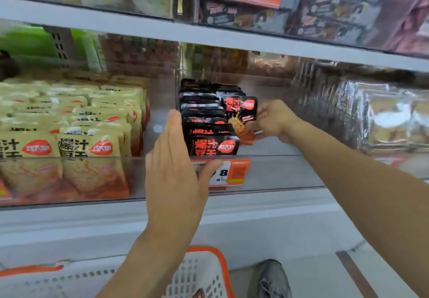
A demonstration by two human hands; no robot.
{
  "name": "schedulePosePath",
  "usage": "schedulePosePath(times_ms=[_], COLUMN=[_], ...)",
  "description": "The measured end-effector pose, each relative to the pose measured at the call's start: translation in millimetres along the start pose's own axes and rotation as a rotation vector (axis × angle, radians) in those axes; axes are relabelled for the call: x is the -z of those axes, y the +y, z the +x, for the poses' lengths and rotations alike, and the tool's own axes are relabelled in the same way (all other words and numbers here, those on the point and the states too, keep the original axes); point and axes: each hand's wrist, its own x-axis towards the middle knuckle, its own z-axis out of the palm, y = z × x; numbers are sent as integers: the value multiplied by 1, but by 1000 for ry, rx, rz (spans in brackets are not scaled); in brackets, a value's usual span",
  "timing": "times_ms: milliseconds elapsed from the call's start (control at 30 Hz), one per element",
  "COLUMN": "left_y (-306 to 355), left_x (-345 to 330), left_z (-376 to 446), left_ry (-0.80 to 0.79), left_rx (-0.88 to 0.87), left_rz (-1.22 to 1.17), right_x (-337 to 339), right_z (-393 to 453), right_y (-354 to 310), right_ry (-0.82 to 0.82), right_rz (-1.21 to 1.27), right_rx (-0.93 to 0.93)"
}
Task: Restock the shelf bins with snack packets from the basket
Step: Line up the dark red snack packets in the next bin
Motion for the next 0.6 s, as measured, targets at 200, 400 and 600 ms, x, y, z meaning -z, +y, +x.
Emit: schedulePosePath(times_ms=[200,400,600], left_y=[-3,-3,-3], left_x=[-2,-1,4], left_z=[-1,-2,-2], left_ry=[-11,-10,-44], left_rx=[5,-2,5], left_rz=[10,22,-45], right_x=[-7,-11,12], right_z=[11,6,-19], right_y=[-3,-1,-12], right_ry=[39,2,219], right_rz=[-287,-167,-317], right_rx=[-50,-53,137])
